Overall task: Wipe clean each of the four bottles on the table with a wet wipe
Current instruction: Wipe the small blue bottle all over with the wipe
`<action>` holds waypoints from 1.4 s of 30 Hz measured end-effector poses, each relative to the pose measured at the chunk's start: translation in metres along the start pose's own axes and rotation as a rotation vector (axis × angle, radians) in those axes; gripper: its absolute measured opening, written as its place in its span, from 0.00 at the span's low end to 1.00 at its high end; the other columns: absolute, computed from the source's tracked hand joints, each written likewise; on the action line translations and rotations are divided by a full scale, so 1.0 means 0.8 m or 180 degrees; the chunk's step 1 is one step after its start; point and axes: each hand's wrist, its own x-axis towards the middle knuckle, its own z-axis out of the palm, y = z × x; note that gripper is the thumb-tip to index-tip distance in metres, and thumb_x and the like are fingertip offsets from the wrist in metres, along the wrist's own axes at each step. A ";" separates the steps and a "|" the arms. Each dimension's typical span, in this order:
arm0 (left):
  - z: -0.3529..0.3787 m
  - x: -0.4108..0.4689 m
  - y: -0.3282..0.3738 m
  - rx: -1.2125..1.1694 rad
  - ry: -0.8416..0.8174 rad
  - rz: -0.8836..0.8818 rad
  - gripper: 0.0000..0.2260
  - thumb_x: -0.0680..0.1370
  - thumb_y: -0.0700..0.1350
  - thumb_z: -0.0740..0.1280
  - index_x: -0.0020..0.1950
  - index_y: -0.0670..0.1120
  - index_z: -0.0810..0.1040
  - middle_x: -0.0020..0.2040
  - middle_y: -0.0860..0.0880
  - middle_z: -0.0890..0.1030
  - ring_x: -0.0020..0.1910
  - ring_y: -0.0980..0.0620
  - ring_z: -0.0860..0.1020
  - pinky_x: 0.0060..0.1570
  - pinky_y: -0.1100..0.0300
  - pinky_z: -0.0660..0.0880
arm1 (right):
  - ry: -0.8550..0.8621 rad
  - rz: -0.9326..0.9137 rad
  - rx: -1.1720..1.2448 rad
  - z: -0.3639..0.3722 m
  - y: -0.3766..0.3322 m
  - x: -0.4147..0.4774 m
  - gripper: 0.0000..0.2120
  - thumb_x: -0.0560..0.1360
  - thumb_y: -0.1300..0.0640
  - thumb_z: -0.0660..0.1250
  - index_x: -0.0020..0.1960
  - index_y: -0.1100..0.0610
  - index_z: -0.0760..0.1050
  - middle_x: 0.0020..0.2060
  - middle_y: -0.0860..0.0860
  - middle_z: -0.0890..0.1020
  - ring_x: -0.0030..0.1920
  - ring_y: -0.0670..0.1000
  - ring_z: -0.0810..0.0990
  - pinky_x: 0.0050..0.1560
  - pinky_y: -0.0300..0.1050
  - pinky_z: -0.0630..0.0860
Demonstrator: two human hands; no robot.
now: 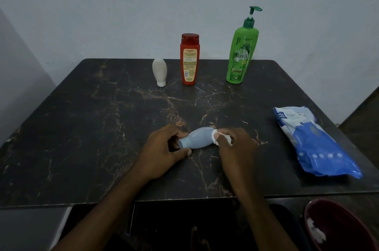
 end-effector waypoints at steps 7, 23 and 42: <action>0.001 0.000 -0.002 -0.0034 0.0040 -0.0044 0.18 0.68 0.44 0.82 0.53 0.53 0.80 0.51 0.58 0.83 0.49 0.59 0.81 0.47 0.62 0.78 | -0.0197 -0.0739 -0.0345 0.008 -0.012 -0.019 0.05 0.76 0.60 0.69 0.51 0.56 0.82 0.46 0.47 0.77 0.45 0.46 0.77 0.46 0.33 0.70; 0.004 -0.001 -0.001 -0.0031 0.0069 0.0104 0.16 0.68 0.43 0.81 0.50 0.52 0.78 0.49 0.57 0.82 0.47 0.57 0.81 0.46 0.53 0.79 | -0.0313 -0.1225 -0.0080 0.011 -0.014 -0.024 0.07 0.74 0.64 0.70 0.50 0.57 0.83 0.45 0.49 0.79 0.45 0.46 0.78 0.47 0.35 0.74; 0.004 -0.002 0.005 0.0033 0.0202 0.0385 0.17 0.70 0.40 0.80 0.53 0.50 0.77 0.53 0.55 0.78 0.49 0.55 0.80 0.45 0.51 0.80 | -0.0374 -0.1717 0.0167 0.010 -0.015 -0.028 0.08 0.74 0.66 0.70 0.52 0.60 0.84 0.46 0.50 0.78 0.45 0.43 0.78 0.47 0.31 0.73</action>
